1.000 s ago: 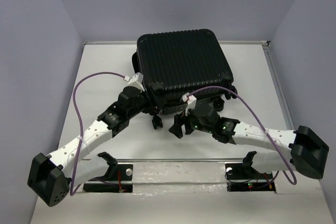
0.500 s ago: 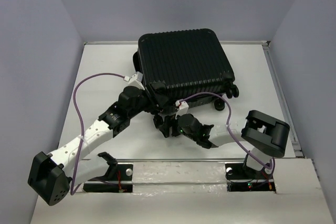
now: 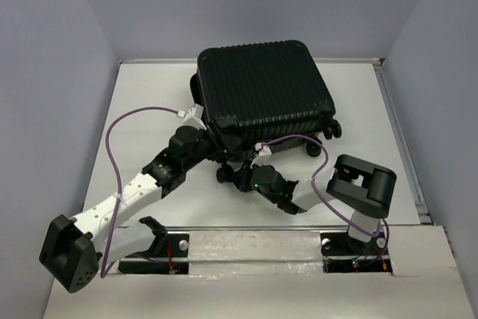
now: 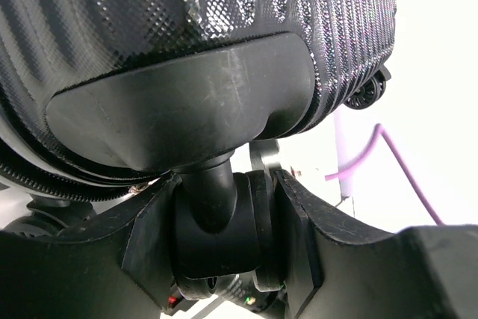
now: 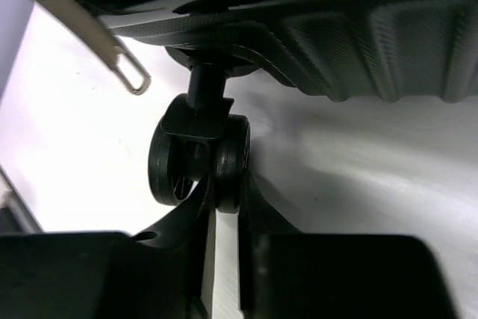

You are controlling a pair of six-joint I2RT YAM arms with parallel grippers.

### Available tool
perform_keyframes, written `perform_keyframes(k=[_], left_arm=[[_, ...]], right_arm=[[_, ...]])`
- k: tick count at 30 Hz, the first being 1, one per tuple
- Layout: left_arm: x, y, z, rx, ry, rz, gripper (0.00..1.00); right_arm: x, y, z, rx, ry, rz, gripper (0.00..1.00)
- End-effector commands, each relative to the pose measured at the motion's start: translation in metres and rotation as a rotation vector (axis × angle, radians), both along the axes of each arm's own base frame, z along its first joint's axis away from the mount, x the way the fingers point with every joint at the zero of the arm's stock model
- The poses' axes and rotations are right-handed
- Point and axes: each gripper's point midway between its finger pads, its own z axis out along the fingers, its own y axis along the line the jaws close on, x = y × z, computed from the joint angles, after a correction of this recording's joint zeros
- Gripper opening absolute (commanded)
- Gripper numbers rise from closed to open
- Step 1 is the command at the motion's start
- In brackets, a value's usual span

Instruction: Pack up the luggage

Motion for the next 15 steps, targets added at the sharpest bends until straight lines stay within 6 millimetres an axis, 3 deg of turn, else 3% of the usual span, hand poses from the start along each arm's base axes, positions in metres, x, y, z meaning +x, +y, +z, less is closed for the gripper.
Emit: perform_keyframes(k=[1,6,9,11,12,15], left_arm=[[-0.003,-0.017,0.072,-0.148,-0.24,-0.072,0.06],[-0.006,-0.019,0.068,-0.146,-0.234,-0.075,0.06],[-0.007,-0.019,0.062,-0.138,-0.226,-0.07,0.06],[-0.007,-0.017,0.059,-0.134,-0.224,-0.061,0.06],[-0.008,-0.016,0.052,-0.126,-0.215,-0.06,0.06],[-0.008,-0.014,0.041,-0.118,-0.203,-0.052,0.06]], right_arm=[[-0.007,0.018,0.04,0.32,0.133,0.017,0.07],[-0.026,0.03,0.032,0.52,0.404,0.096,0.07],[-0.027,0.027,0.015,0.473,0.448,0.06,0.1],[-0.018,0.01,-0.004,0.354,0.435,-0.04,0.17],[-0.017,0.003,-0.01,0.315,0.432,-0.067,0.28],[-0.011,-0.03,-0.027,0.171,0.394,-0.175,0.46]])
